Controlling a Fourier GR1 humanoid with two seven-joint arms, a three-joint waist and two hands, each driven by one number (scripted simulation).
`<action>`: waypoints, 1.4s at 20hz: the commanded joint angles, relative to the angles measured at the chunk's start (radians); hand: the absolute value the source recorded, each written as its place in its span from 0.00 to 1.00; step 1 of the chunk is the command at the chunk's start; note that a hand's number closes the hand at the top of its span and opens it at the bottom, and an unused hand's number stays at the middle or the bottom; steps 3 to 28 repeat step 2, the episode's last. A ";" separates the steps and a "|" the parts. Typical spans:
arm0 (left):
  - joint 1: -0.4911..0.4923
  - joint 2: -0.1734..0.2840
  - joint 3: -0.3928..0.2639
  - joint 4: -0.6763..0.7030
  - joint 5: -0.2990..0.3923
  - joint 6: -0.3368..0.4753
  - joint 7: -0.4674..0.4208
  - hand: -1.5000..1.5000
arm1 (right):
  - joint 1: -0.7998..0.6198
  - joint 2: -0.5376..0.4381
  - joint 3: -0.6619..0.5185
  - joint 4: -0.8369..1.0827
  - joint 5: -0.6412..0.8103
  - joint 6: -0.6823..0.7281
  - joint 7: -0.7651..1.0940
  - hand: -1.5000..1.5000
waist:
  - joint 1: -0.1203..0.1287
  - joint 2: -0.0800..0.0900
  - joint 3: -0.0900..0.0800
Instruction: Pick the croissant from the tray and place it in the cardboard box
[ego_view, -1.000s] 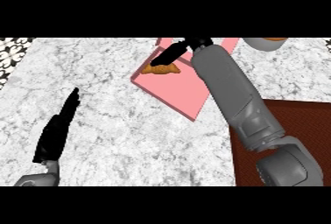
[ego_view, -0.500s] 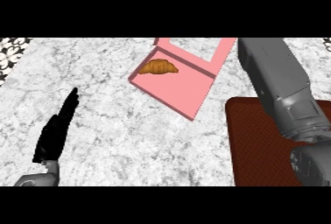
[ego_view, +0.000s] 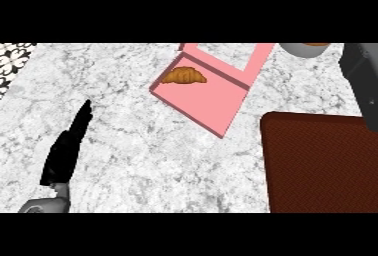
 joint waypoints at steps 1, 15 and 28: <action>-0.011 0.025 0.022 0.016 0.005 -0.009 -0.016 0.50 | 0.043 -0.123 -0.003 0.029 0.003 0.110 -0.022 0.00 | -0.001 0.007 0.006; 0.049 0.005 -0.005 -0.043 0.009 -0.015 -0.016 0.50 | 0.055 -0.160 -0.002 0.025 0.008 0.131 -0.037 0.00 | 0.013 0.005 0.007; 0.049 0.005 -0.005 -0.043 0.009 -0.015 -0.016 0.50 | 0.055 -0.160 -0.002 0.025 0.008 0.131 -0.037 0.00 | 0.013 0.005 0.007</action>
